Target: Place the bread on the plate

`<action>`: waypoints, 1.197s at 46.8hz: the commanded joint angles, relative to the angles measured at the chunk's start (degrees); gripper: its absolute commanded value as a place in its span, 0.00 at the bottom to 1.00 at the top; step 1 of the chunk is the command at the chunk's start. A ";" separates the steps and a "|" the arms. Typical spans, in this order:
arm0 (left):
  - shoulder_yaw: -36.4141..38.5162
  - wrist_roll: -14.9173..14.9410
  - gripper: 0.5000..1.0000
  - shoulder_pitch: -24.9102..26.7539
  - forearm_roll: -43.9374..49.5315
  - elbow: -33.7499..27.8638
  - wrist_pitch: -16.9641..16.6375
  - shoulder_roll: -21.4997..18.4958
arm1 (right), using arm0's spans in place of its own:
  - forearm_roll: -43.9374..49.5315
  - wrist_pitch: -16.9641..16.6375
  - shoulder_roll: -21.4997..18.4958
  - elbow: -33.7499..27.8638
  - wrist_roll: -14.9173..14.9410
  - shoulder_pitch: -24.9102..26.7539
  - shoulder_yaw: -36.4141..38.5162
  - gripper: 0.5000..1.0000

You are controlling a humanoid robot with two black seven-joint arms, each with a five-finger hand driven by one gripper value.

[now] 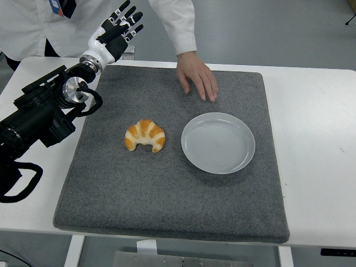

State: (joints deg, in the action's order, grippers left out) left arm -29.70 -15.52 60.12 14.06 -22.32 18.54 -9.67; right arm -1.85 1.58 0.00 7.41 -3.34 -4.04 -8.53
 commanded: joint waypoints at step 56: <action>3.95 0.49 0.98 0.44 0.00 -23.18 -13.43 -12.39 | 0.00 0.00 0.00 -0.03 0.00 -0.09 0.00 0.86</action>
State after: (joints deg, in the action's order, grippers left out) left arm -25.84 -15.13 60.57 13.97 -39.51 8.35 -19.44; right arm -1.85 1.58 0.00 7.39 -3.35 -4.13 -8.53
